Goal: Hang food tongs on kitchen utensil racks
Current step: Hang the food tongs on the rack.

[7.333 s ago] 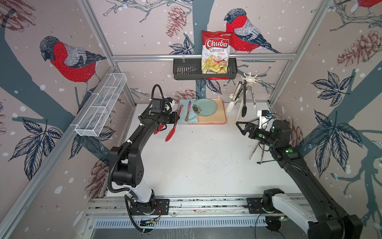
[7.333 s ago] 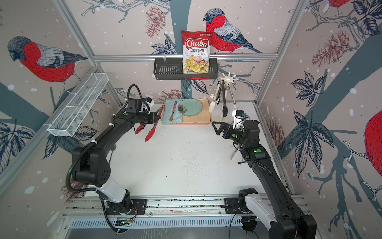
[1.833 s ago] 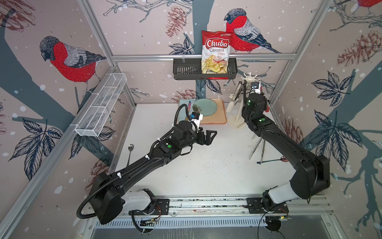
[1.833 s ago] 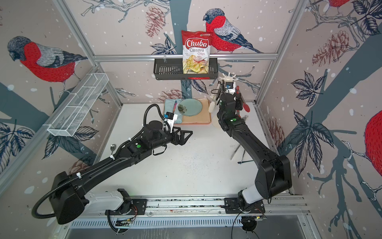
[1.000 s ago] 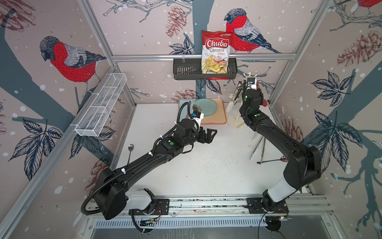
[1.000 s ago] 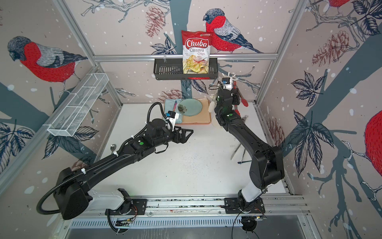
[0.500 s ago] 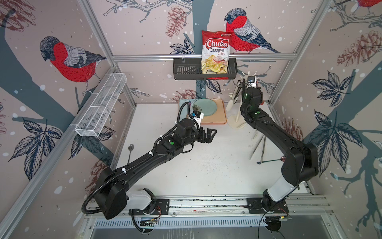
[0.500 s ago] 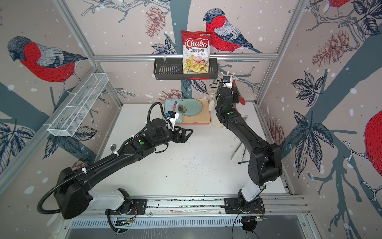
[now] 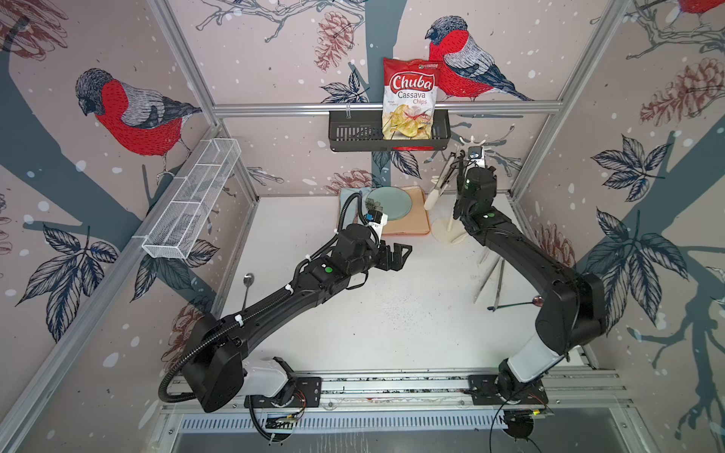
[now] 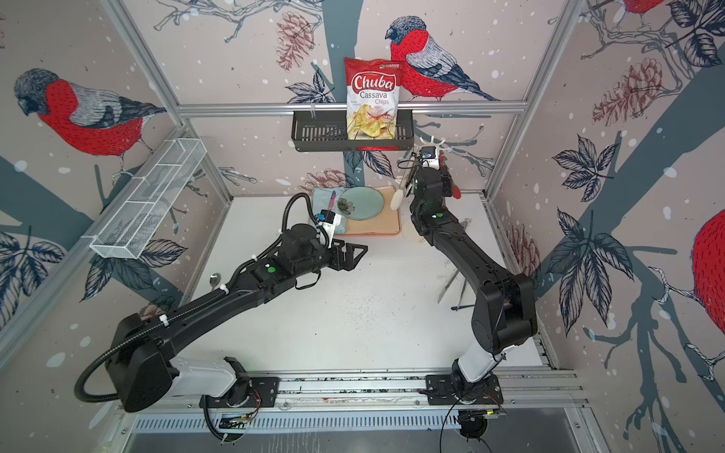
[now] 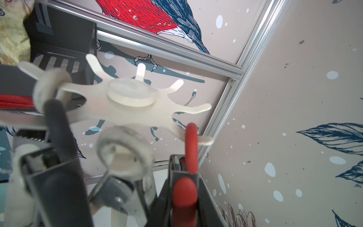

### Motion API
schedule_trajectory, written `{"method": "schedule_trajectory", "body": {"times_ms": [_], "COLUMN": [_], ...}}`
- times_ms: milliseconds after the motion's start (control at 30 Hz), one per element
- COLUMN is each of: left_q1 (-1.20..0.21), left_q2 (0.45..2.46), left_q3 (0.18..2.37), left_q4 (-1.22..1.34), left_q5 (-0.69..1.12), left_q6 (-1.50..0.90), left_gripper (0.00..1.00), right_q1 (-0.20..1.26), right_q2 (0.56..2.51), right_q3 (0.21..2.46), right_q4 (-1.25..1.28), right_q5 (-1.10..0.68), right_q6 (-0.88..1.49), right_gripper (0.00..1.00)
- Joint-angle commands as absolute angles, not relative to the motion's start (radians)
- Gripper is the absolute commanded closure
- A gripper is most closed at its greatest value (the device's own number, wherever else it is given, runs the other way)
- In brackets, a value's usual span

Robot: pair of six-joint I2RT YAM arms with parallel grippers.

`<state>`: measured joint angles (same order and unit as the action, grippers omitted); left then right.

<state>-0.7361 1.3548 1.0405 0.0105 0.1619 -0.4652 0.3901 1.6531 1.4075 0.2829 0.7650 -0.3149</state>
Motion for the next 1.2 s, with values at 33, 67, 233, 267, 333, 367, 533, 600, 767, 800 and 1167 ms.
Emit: {"method": "schedule_trajectory", "body": {"times_ms": [33,67,233,267,333,367,533,600,767,800,1167], "left_q1": [-0.735,-0.735,-0.735,-0.736,-0.736,-0.736,-0.735,-0.733,-0.730,-0.729,-0.698], "left_q2": [1.364,1.367,1.377,1.379,1.381,1.381,1.388,1.390,1.393,1.394,1.373], "left_q3": [1.058,1.061,1.066,1.070,1.071,1.072,1.072,1.074,1.074,1.073,1.069], "left_q4": [0.024,0.022,0.026,0.026,0.026,0.028,0.030,0.030,0.032,0.034,0.071], "left_q5": [0.176,0.178,0.183,0.184,0.184,0.184,0.184,0.186,0.187,0.186,0.210], "left_q6": [-0.456,-0.454,-0.453,-0.452,-0.450,-0.451,-0.446,-0.442,-0.436,-0.435,-0.419], "left_gripper": [0.04,0.04,0.04,0.04,0.04,0.04,0.04,0.04,0.04,0.04,0.04], "right_q1": [0.390,0.389,0.387,0.386,0.382,0.377,0.358,0.352,0.333,0.331,0.272], "right_q2": [1.646,1.643,1.631,1.627,1.617,1.613,1.598,1.590,1.574,1.569,1.416], "right_q3": [1.401,1.403,1.420,1.422,1.422,1.423,1.434,1.437,1.439,1.439,1.423], "right_q4": [0.246,0.250,0.246,0.244,0.238,0.231,0.198,0.191,0.168,0.161,0.021], "right_q5": [0.736,0.735,0.720,0.717,0.705,0.695,0.657,0.646,0.603,0.593,0.379], "right_q6": [-0.320,-0.322,-0.327,-0.324,-0.312,-0.302,-0.266,-0.255,-0.222,-0.217,-0.031], "right_gripper": [0.90,0.86,0.74,0.71,0.66,0.64,0.51,0.45,0.32,0.28,0.00]}}
